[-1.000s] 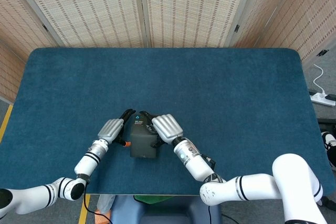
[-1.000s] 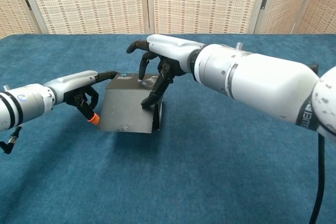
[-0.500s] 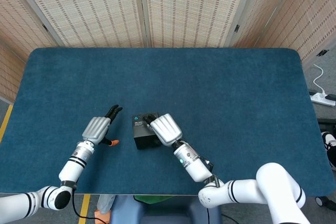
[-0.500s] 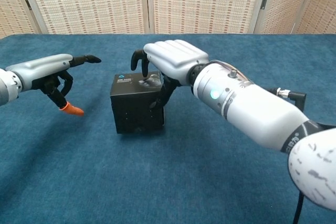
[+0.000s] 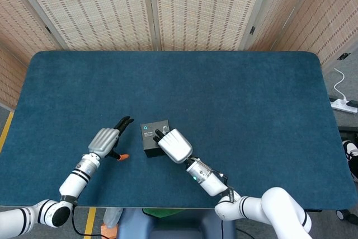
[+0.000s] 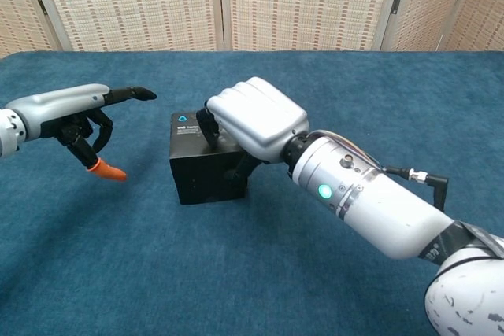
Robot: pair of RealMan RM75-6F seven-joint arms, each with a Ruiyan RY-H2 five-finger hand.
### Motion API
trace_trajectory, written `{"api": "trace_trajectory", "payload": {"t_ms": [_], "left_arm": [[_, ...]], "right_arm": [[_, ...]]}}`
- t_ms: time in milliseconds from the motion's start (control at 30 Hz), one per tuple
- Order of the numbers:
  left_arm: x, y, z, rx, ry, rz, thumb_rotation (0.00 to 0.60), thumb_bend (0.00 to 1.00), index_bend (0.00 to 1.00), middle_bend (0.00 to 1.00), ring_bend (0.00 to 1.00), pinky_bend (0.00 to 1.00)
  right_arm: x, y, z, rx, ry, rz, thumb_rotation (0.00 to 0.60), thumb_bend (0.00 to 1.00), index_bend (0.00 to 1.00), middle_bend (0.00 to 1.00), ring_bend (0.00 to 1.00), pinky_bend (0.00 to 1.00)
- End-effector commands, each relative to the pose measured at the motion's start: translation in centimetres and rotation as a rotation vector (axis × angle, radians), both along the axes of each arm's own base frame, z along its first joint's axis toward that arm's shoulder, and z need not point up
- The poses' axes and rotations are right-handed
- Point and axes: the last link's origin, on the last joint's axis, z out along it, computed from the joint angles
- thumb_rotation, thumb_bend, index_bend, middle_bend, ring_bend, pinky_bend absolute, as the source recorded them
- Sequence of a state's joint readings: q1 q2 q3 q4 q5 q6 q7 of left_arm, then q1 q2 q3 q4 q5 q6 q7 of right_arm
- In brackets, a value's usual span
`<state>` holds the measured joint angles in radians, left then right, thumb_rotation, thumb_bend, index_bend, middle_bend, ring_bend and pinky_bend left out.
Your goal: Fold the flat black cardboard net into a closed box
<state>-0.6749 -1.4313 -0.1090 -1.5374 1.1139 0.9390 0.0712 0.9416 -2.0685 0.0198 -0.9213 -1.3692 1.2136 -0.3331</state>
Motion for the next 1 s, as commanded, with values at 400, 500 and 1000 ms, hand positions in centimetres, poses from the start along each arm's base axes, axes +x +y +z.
{"api": "trace_trajectory", "payload": {"t_ms": [400, 500, 1000], "left_arm": [[0.1, 0.1, -0.2, -0.003, -0.019, -0.008, 0.600, 0.16, 0.00, 0.02, 0.68, 0.99], [0.0, 0.1, -0.1, -0.003, -0.020, -0.006, 0.600, 0.16, 0.00, 0.02, 0.68, 0.99], [-0.8, 0.1, 0.8, 0.053, 0.014, -0.024, 0.600, 0.16, 0.00, 0.02, 0.64, 0.96]], "right_arm": [[0.9, -1.6, 0.0, -0.087, 0.020, 0.000, 0.600, 0.22, 0.58, 0.59, 0.83, 1.00], [0.9, -1.8, -0.4, -0.093, 0.030, 0.002, 0.600, 0.25, 0.58, 0.61, 0.83, 1.00], [1.2, -1.2, 1.5, -0.089, -0.096, 0.007, 0.600, 0.30, 0.51, 0.50, 0.83, 1.00]]}}
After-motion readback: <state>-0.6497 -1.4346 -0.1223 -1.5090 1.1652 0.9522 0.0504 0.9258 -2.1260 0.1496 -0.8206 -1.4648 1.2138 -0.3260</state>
